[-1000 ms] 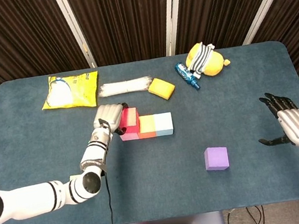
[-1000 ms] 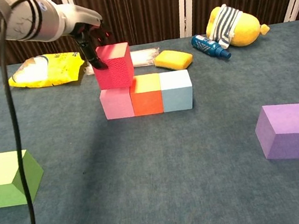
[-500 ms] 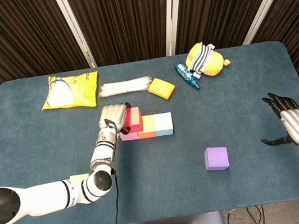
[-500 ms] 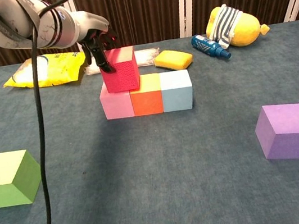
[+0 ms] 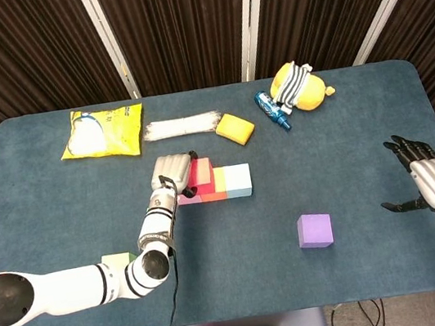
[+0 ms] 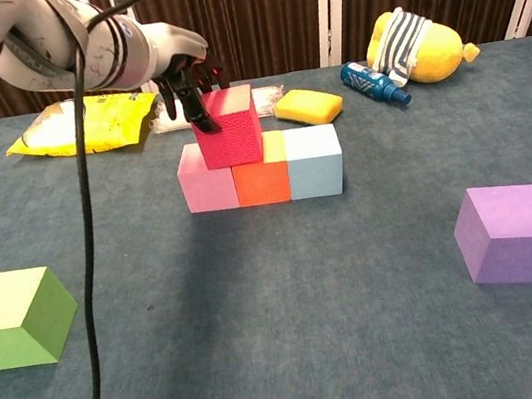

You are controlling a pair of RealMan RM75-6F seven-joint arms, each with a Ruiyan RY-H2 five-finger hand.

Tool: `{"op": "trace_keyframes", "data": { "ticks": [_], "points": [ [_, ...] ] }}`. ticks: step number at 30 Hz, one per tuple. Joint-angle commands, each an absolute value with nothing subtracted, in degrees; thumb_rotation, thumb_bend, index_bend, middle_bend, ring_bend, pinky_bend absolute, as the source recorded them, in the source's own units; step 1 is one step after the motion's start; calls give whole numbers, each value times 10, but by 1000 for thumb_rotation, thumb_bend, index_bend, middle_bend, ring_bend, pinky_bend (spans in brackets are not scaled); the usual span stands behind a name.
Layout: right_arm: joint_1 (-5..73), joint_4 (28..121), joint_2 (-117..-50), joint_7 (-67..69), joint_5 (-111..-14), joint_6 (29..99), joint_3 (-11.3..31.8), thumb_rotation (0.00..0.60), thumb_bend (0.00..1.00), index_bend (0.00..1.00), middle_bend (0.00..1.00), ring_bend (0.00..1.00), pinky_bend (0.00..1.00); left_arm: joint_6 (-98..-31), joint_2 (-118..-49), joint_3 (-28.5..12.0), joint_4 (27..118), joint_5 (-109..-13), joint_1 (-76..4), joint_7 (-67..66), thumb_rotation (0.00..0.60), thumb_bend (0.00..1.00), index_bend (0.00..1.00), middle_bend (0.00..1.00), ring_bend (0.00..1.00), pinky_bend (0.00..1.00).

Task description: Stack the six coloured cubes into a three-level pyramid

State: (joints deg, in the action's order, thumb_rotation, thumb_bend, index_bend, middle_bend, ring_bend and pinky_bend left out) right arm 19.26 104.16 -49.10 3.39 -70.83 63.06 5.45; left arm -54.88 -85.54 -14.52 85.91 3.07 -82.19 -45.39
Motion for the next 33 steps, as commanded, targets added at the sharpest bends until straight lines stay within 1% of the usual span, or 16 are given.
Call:
{"op": "trace_keyframes", "data": {
  "ticks": [1, 33],
  "points": [
    [192, 1041, -491, 35, -709, 629, 55, 528, 189, 0, 45, 0, 29, -548, -858, -147, 856, 31, -821, -458, 600, 349, 203, 430, 396, 371],
    [182, 1033, -491, 46, -710, 624, 61, 528, 190, 0, 45, 0, 29, -564, -873, -161, 849, 15, -810, -500, 600, 351, 191, 426, 396, 357]
  ]
}}
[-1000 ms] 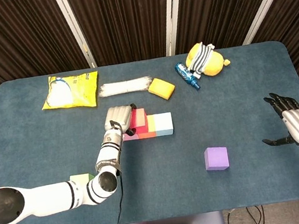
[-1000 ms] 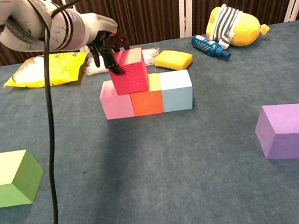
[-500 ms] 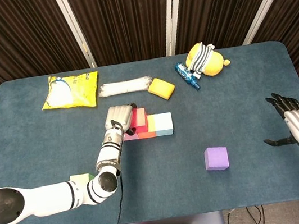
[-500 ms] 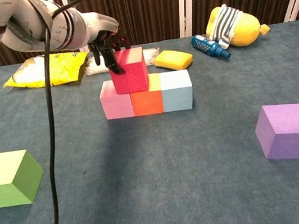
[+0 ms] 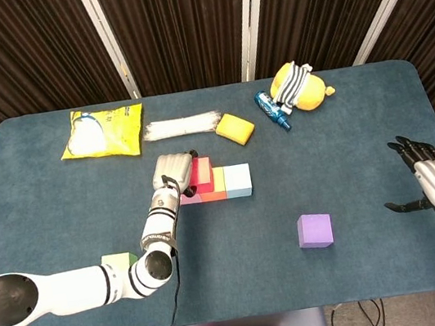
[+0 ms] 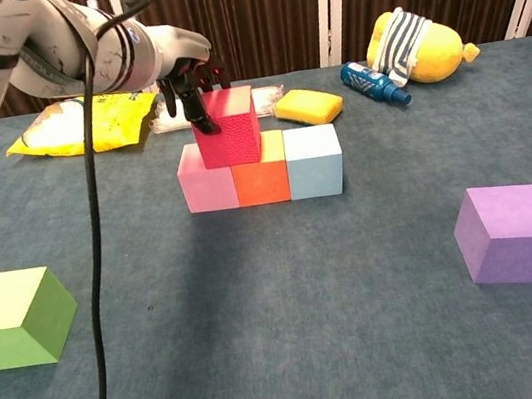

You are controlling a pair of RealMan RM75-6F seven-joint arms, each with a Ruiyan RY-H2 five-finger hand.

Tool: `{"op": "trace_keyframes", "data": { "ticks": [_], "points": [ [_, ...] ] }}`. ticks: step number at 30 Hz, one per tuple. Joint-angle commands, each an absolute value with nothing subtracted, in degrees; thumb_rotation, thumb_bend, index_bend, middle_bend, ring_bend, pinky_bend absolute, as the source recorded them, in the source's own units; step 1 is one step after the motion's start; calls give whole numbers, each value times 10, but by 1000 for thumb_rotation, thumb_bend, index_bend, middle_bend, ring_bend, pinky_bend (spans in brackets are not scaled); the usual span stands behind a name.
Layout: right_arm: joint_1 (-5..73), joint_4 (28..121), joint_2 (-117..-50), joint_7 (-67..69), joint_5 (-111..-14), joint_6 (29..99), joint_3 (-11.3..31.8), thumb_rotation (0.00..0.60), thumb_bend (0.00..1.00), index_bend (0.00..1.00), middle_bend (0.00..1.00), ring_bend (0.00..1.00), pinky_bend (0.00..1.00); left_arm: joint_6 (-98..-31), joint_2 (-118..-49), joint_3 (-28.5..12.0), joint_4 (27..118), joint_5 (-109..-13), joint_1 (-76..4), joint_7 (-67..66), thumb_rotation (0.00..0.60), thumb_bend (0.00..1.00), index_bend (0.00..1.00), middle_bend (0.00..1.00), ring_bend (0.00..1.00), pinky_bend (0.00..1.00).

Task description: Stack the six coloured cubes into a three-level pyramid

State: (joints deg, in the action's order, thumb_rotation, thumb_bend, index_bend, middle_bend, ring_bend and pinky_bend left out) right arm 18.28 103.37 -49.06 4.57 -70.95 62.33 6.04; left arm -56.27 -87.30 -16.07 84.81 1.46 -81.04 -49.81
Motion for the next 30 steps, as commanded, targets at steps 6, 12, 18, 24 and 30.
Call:
{"op": "trace_keyframes", "data": {
  "ticks": [6, 12, 18, 24, 30],
  "points": [
    [181, 1031, -491, 49, -710, 623, 61, 529, 191, 0, 45, 0, 29, -566, -878, -164, 847, 19, -809, -508, 600, 351, 171, 407, 396, 357],
    [180, 1030, -492, 50, -710, 622, 62, 528, 189, 0, 45, 0, 29, -567, -882, -167, 845, 23, -808, -517, 600, 352, 147, 383, 396, 357],
    [180, 1030, -492, 53, -711, 622, 63, 528, 189, 0, 45, 0, 29, -568, -881, -170, 848, 24, -808, -525, 600, 359, 108, 343, 387, 352],
    [179, 1030, -491, 55, -713, 620, 63, 528, 189, 0, 45, 0, 29, -571, -880, -174, 854, 26, -807, -529, 600, 354, 73, 304, 378, 349],
    [177, 1031, -490, 58, -715, 622, 63, 528, 190, 0, 45, 0, 29, -574, -882, -176, 855, 26, -807, -534, 600, 352, 41, 271, 372, 349]
  ]
}}
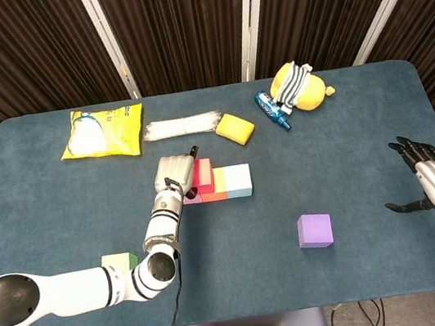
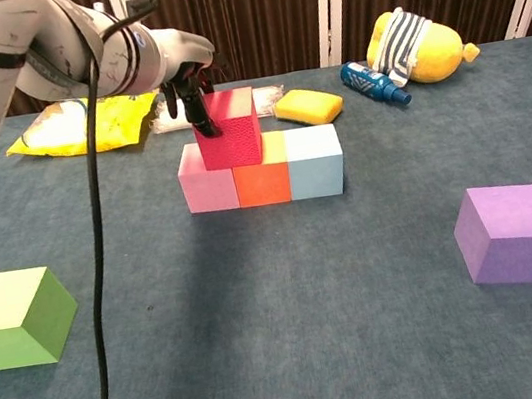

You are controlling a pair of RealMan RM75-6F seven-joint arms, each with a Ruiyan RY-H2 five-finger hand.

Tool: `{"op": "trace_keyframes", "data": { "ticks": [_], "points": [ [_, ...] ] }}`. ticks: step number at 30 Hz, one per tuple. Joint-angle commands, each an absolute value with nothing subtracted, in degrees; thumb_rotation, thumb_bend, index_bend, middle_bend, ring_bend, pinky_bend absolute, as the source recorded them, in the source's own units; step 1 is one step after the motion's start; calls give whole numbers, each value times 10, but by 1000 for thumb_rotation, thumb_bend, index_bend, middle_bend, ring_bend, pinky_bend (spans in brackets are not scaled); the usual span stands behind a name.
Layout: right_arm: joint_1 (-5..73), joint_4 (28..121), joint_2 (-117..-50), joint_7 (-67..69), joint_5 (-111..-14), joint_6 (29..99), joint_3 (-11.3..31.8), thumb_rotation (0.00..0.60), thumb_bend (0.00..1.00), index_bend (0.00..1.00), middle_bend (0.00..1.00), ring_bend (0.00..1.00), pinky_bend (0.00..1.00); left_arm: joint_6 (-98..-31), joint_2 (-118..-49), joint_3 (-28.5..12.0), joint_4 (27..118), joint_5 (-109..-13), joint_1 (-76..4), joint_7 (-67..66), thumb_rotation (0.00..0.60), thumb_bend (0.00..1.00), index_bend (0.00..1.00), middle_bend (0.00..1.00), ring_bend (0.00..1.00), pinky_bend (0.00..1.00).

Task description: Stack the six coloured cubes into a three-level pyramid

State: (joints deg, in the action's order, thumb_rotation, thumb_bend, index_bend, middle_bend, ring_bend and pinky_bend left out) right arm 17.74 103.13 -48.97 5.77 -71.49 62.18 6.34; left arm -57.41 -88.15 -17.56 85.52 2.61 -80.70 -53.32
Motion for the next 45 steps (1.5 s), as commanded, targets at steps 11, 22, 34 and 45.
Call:
{"op": "trace_keyframes", "data": {
  "ticks": [11, 22, 34, 45],
  "points": [
    [176, 1029, -489, 63, -717, 620, 63, 528, 190, 0, 46, 0, 28, -582, -886, -179, 856, 26, -809, -545, 600, 340, 0, 215, 337, 342],
    [174, 1027, -488, 71, -720, 618, 63, 528, 190, 0, 47, 0, 28, -590, -886, -186, 865, 48, -809, -559, 600, 317, 0, 92, 193, 333],
    [170, 1022, -480, 117, -745, 620, 64, 530, 189, 0, 47, 0, 33, -613, -813, -199, 957, -19, -750, -491, 600, 303, 0, 0, 0, 210],
    [189, 1041, -459, 201, -860, 589, 37, 528, 190, 0, 58, 0, 133, -622, -710, -151, 1027, -239, -612, -346, 600, 308, 3, 59, 51, 162]
  ]
}}
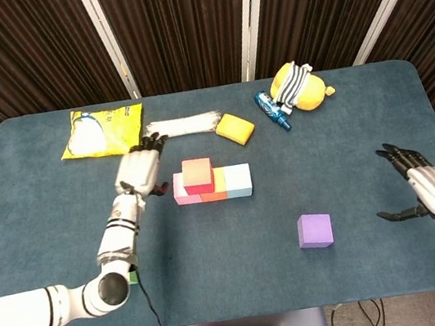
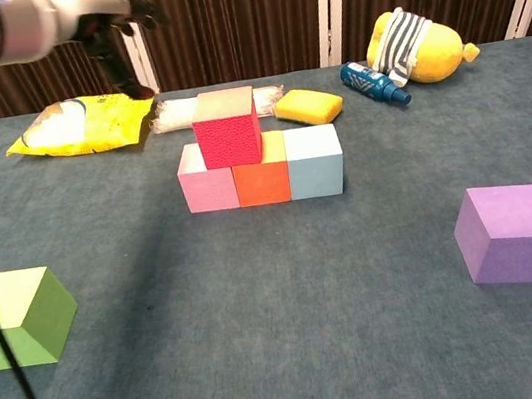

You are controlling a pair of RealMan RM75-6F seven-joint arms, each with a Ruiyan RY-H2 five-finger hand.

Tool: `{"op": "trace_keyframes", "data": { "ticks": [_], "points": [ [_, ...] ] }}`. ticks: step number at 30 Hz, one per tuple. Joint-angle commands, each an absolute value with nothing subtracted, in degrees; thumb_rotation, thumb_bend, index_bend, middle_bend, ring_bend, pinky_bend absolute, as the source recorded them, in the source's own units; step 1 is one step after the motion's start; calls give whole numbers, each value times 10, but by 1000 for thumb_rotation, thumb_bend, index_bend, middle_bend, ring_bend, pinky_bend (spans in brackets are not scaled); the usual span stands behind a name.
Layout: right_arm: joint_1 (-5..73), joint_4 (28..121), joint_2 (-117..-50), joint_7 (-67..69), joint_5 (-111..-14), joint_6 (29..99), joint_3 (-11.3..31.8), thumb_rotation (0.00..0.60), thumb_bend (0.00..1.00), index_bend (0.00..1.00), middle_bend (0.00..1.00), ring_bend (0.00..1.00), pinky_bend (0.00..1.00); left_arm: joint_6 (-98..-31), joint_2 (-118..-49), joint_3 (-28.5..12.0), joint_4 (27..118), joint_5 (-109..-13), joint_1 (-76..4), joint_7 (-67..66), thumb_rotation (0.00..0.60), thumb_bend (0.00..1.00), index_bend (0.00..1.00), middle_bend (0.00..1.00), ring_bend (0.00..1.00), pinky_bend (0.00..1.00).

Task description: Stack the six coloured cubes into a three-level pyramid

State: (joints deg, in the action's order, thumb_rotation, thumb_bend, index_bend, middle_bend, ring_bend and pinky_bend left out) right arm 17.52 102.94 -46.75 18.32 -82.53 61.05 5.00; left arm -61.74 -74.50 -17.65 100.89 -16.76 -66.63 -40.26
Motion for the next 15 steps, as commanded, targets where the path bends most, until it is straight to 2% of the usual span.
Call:
{"op": "trace_keyframes", "data": {
  "ticks": [1, 6, 10, 15],
  "points": [
    [193, 1046, -459, 205, -868, 583, 35, 528, 190, 0, 62, 0, 136, -624, -707, -145, 1028, -256, -602, -337, 600, 308, 13, 72, 62, 162],
    [202, 1054, -458, 203, -883, 569, 28, 528, 183, 0, 84, 0, 147, -629, -705, -129, 1026, -293, -583, -322, 600, 305, 62, 108, 90, 164],
    [225, 1070, -478, 183, -892, 525, 16, 528, 180, 0, 91, 0, 148, -638, -697, -87, 1035, -381, -530, -275, 600, 304, 90, 134, 111, 164],
    [238, 1073, -497, 158, -876, 502, 11, 529, 180, 0, 91, 0, 148, -648, -682, -58, 1043, -474, -479, -218, 600, 302, 135, 177, 151, 163]
  ]
}}
